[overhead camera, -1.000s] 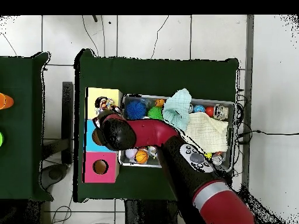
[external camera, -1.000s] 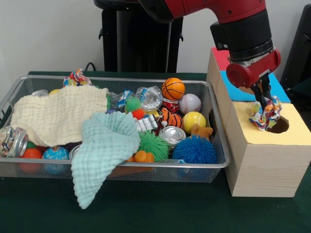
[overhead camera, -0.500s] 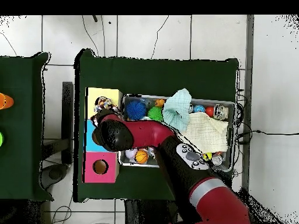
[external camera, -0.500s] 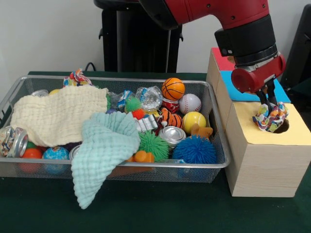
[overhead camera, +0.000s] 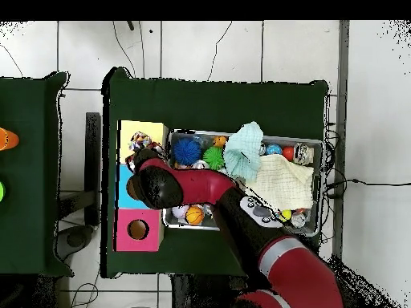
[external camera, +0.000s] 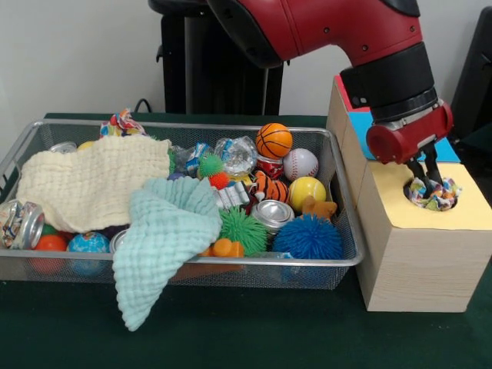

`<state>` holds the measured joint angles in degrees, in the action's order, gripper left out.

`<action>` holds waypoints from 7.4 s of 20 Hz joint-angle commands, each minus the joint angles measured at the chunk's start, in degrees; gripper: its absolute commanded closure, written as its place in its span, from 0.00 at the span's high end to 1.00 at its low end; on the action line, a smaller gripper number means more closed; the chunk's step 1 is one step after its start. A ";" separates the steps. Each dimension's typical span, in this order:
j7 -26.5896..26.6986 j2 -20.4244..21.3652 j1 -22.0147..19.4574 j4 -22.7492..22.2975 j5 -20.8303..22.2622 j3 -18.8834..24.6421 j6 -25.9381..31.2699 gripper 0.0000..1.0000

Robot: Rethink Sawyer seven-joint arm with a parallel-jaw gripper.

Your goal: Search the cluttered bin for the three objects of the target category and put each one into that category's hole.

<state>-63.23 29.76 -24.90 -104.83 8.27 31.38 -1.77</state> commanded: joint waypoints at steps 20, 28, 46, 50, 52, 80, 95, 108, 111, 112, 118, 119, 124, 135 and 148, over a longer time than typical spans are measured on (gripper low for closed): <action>-10.14 0.32 -0.77 -1.33 -1.73 -1.10 8.43 0.00; -8.89 1.16 -1.32 -1.10 -1.68 -1.58 10.62 1.00; -9.12 2.10 -0.95 -0.14 -2.57 -1.47 12.32 0.00; -9.75 2.52 -0.92 -0.31 -2.72 -1.62 12.89 0.00; -9.72 2.63 -0.98 -0.11 -2.77 -1.54 13.29 0.00; -9.46 8.42 0.83 0.59 -4.30 -3.98 19.83 1.00; -7.49 14.29 -0.07 0.68 -3.90 -5.75 29.09 1.00; 5.85 17.07 -7.87 1.23 5.96 -6.31 38.98 1.00; 9.15 16.56 -10.71 1.85 9.19 -5.43 40.49 1.00; 9.67 16.79 -11.42 1.93 9.87 -5.09 41.28 1.00; 15.21 18.35 -18.02 2.36 13.87 -1.52 46.32 1.00; 15.12 18.34 -18.69 2.50 14.60 -1.34 46.40 1.00; 19.06 17.83 -21.98 6.23 19.95 -0.93 50.57 1.00; 18.16 15.41 -26.13 9.48 25.40 0.46 52.74 1.00; 14.20 12.93 -27.12 7.05 27.88 -0.35 50.28 1.00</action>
<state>-61.86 45.19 -51.14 -97.42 31.26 27.56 45.12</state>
